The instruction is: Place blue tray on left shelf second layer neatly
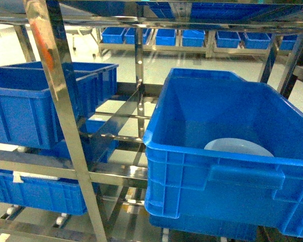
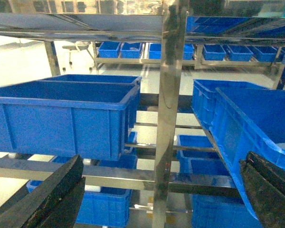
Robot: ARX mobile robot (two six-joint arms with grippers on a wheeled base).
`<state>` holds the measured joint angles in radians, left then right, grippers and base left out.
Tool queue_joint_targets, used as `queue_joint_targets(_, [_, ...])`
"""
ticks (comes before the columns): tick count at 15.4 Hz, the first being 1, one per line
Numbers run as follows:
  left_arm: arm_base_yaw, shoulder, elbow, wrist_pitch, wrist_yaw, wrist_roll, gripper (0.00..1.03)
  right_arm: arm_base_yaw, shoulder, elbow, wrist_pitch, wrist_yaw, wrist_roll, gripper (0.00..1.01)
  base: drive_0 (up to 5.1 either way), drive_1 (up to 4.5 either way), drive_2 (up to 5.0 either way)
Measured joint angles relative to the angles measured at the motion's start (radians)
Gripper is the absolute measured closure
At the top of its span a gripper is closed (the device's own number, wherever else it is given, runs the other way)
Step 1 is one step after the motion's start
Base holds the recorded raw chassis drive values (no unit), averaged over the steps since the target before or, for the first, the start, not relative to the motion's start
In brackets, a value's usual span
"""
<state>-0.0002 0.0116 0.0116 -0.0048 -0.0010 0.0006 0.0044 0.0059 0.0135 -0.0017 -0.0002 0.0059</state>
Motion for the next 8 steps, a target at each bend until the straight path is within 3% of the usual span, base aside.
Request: queue_joint_targets(8, [0.000, 0.000, 0.000, 0.000, 0.000, 0.000, 0.05, 0.000, 0.000, 0.000, -0.003, 0.001, -0.001, 0.97, 0.0, 0.00, 0.0])
